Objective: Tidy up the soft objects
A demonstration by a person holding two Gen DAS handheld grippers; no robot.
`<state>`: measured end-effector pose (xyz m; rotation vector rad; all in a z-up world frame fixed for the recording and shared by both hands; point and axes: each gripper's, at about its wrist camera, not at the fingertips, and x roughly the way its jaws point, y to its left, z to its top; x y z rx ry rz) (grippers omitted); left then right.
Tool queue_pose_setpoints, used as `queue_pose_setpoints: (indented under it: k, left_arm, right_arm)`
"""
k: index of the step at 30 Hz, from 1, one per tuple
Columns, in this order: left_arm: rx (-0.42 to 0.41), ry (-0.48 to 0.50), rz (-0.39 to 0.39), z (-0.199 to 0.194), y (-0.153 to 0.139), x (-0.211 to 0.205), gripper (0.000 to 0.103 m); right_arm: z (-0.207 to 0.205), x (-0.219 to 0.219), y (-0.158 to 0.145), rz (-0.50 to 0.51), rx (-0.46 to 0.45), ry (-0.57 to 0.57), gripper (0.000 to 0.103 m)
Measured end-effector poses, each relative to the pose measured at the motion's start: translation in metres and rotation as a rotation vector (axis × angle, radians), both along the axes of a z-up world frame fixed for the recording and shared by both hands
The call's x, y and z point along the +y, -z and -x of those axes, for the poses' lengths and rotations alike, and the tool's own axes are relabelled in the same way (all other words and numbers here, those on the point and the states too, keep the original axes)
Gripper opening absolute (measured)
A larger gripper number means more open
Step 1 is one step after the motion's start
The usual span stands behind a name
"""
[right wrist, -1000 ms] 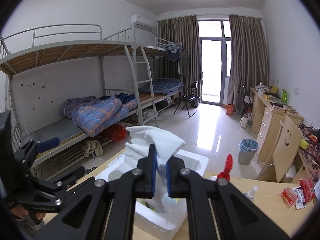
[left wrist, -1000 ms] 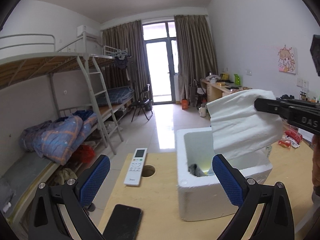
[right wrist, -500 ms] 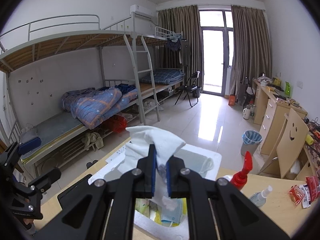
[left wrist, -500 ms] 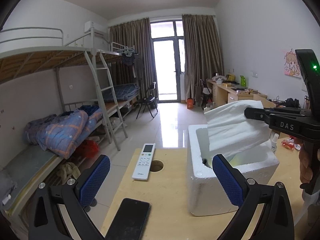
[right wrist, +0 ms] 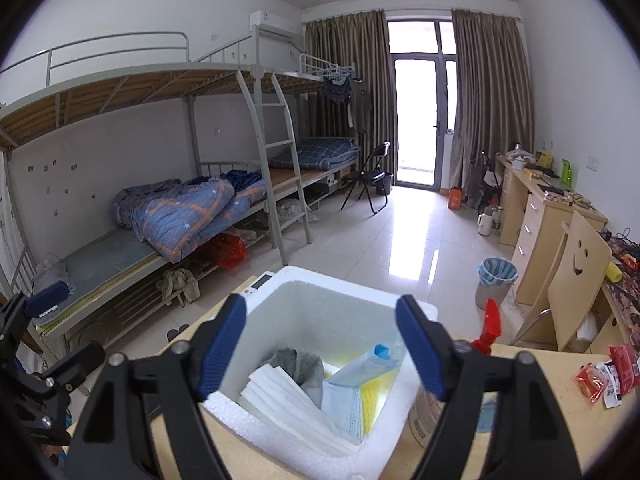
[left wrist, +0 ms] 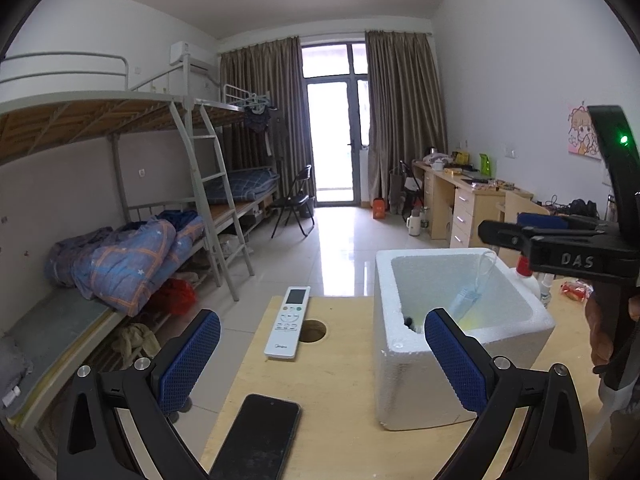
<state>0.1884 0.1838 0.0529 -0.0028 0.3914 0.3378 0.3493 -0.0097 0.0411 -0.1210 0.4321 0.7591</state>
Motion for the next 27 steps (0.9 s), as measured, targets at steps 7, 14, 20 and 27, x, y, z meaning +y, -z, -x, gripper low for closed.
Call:
queue_pose_setpoints:
  k: [7,14,20,27]
  left_arm:
    - [-0.013,0.022,-0.003,0.003,-0.003,-0.008,0.102]
    - [-0.036,0.052,0.012,0.008,-0.006,-0.018,0.102]
    - [-0.054,0.091,0.015,0.019,-0.014,-0.033,0.102]
    - [-0.075,0.135,0.003,0.036,-0.024,-0.057,0.102]
  right_arm:
    - [0.012,-0.013,-0.009,-0.008,-0.011,0.015,0.096]
    - [0.040,-0.033,-0.013,-0.019,-0.059,0.045,0.103]
    - [0.061,-0.050,-0.019,-0.026,-0.071,0.060,0.103]
    - [0.097,-0.073,-0.026,-0.046,-0.104,0.080,0.103]
